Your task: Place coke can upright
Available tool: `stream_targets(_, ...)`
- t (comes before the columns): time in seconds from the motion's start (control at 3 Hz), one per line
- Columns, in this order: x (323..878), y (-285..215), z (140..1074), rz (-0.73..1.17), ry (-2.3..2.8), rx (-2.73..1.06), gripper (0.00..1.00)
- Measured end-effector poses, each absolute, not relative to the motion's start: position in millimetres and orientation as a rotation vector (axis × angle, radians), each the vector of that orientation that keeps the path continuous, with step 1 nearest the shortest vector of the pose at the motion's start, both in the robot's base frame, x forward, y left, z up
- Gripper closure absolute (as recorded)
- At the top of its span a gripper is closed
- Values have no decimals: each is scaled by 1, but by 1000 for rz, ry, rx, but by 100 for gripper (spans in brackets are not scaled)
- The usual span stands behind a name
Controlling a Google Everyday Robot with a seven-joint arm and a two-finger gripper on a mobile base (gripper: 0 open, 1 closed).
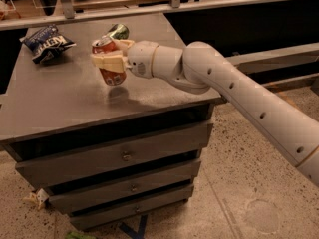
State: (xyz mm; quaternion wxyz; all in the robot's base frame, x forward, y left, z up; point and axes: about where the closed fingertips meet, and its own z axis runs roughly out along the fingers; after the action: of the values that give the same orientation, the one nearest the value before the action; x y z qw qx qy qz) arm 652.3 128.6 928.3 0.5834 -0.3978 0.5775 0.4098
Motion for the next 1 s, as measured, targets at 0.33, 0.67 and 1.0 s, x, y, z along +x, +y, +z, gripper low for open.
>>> stream_targets(0.33, 652, 129, 924, 965, 1328, -903, 100)
stream_targets(0.67, 651, 129, 920, 982, 1316, -866, 100)
stream_targets(1.0, 649, 129, 917, 985, 1312, -850, 100)
